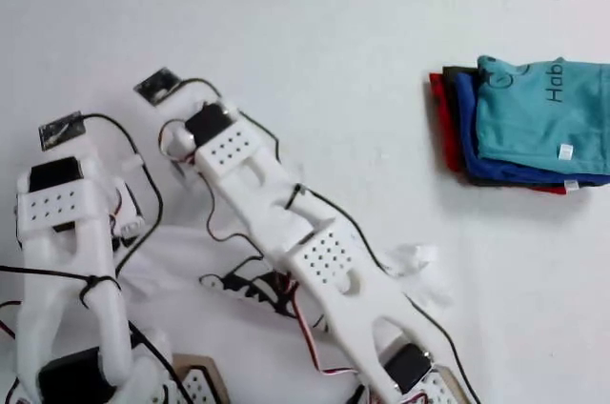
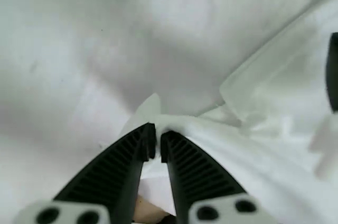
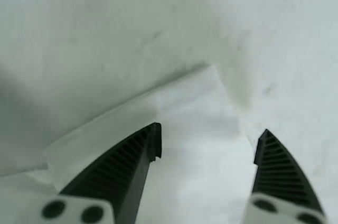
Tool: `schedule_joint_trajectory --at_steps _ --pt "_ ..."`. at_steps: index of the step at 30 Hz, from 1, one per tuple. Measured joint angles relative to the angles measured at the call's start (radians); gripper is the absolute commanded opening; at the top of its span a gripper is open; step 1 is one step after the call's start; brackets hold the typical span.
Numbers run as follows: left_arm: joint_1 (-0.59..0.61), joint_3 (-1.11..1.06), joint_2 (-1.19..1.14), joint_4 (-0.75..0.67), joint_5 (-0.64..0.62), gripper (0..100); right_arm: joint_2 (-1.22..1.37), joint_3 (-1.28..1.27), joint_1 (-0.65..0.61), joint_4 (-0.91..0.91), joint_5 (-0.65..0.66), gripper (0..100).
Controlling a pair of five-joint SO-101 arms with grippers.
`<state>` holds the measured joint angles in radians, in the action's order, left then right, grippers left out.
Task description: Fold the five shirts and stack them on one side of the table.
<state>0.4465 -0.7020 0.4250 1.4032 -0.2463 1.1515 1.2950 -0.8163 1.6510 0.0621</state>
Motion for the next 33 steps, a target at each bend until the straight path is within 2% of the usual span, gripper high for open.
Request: schedule_joint_trajectory --at_steps 7,9,11,12,14,16,20,26,29,33 --pt "0.000 0.000 0.000 0.000 0.000 3 0.086 0.015 -0.002 -0.029 0.000 27.6" --pt "0.000 0.000 0.000 0.000 0.000 3 0.086 0.017 -0.002 -0.029 0.000 19.7" --pt "0.000 0.000 0.000 0.000 0.000 3 0.086 0.018 0.000 -0.029 0.000 4.2" --pt "0.000 0.000 0.000 0.000 0.000 3 0.086 0.018 0.003 -0.031 0.000 0.1" --pt "0.000 0.000 0.000 0.000 0.000 3 0.086 0.025 0.020 -0.040 0.000 5.1" --pt "0.000 0.000 0.000 0.000 0.000 3 0.086 0.028 0.055 -0.044 0.000 1.2" --pt "0.000 0.000 0.000 0.000 0.014 3 0.069 0.025 0.109 -0.046 0.000 1.8" --pt "0.000 0.008 0.000 -0.043 0.235 3 -0.100 0.023 0.192 -0.009 0.000 1.9" --pt "-0.002 0.080 0.000 -0.049 0.339 3 -0.216 0.023 0.242 -0.005 0.000 1.9" --pt "-0.011 0.226 0.000 -0.049 0.353 4 -0.342 0.023 0.310 -0.002 0.000 1.9"
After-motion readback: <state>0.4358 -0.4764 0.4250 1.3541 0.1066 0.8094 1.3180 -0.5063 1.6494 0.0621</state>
